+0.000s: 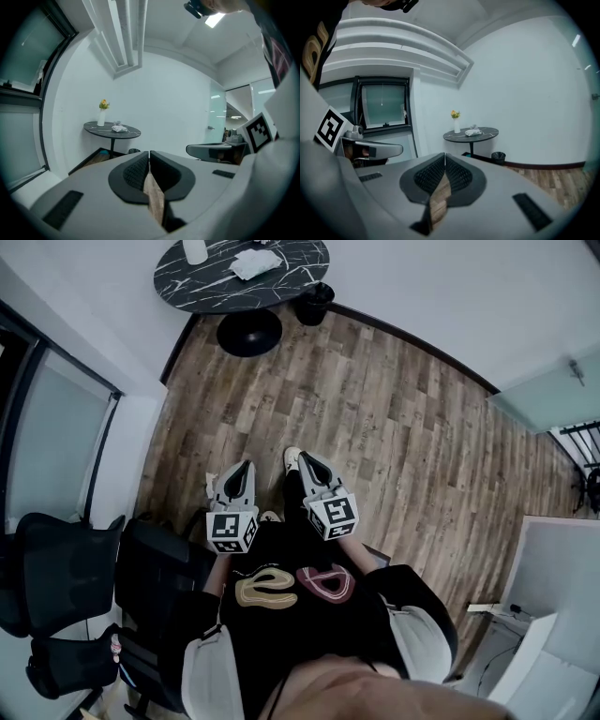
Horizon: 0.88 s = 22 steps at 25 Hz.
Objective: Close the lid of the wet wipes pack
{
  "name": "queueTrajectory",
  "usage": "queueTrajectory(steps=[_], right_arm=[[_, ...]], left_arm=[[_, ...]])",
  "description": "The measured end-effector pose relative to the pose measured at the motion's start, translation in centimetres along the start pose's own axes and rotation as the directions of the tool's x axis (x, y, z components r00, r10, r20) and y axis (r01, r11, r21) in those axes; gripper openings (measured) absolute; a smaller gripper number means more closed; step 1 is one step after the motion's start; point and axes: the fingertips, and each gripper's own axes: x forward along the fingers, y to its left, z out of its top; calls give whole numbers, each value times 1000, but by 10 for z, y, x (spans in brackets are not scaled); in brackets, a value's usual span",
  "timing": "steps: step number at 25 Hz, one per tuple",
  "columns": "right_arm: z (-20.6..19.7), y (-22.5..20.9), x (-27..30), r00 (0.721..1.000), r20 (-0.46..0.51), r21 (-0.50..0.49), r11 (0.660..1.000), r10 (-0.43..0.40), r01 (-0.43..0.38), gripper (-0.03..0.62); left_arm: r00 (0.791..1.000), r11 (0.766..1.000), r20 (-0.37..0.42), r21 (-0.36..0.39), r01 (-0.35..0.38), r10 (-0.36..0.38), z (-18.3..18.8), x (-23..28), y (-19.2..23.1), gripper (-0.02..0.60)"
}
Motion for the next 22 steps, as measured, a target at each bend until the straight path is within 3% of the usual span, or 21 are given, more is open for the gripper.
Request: queueTrajectory(steps=[14,22], right_arm=[[51,-94,123,997,-9,9,997,76,-76,14],[74,-148,181,987,-19,-26,987,157,-157,13]], left_arm=[[998,998,9,3,-64,64,59,137,37,21],[991,990,25,-61,-127,129,78,213,51,21]])
